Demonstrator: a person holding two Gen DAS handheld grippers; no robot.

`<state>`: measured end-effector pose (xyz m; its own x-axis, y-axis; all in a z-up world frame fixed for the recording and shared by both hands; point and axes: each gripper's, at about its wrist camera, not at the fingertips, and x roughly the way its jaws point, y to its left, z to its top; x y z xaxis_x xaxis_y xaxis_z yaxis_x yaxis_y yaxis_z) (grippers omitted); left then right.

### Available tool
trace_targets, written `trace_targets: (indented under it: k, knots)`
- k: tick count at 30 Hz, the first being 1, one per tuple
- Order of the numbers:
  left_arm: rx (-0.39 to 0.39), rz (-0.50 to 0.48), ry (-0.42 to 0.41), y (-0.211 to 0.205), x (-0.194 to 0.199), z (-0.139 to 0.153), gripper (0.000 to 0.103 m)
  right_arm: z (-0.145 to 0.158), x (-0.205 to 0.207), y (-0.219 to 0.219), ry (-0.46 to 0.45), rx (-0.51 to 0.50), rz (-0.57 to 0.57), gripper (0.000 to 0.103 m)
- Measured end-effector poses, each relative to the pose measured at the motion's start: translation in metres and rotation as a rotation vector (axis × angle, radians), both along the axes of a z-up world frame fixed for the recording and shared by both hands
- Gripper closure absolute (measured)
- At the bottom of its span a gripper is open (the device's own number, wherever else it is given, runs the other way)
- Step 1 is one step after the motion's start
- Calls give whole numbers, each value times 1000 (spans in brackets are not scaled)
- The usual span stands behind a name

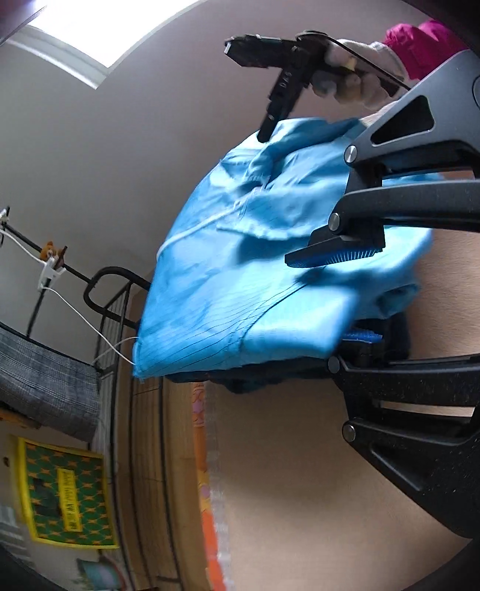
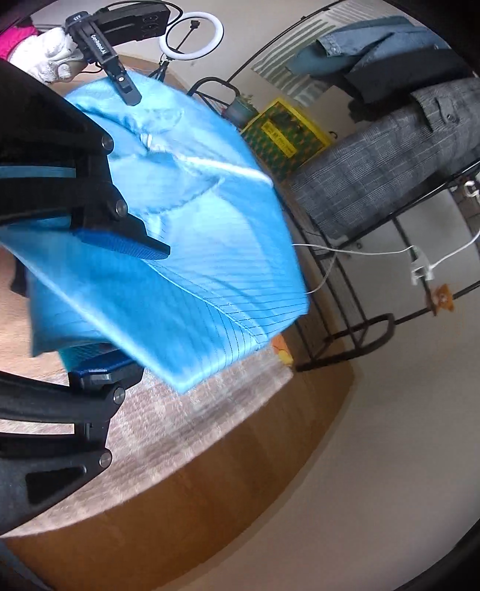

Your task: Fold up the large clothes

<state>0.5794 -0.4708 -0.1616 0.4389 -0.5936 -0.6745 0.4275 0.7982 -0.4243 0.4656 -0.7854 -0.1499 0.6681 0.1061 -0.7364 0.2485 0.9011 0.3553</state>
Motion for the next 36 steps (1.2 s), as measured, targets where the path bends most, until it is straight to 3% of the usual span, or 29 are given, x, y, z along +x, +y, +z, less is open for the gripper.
trace_targets:
  k: [6,10,17,21,30,36]
  knots:
    - [14,-15,-90,21,-45,60,75,63,-33,24,-57,-70,11,53]
    - [4,-16,-167,42,-86,117,75,120,-64,51,-122,-109,30,53]
    - [16,-30,-307,90,-173,219,75,221,-144,103,-242,-185,56,53]
    - [37,-40,-385,119,-230,270,75,266,-193,138,-292,-303,55,51]
    - [7,-53,-536,183,-349,357,75,337,-281,179,-380,-381,70,50]
    - [-12,-76,-577,209,-402,386,74,365,-327,194,-423,-381,61,48]
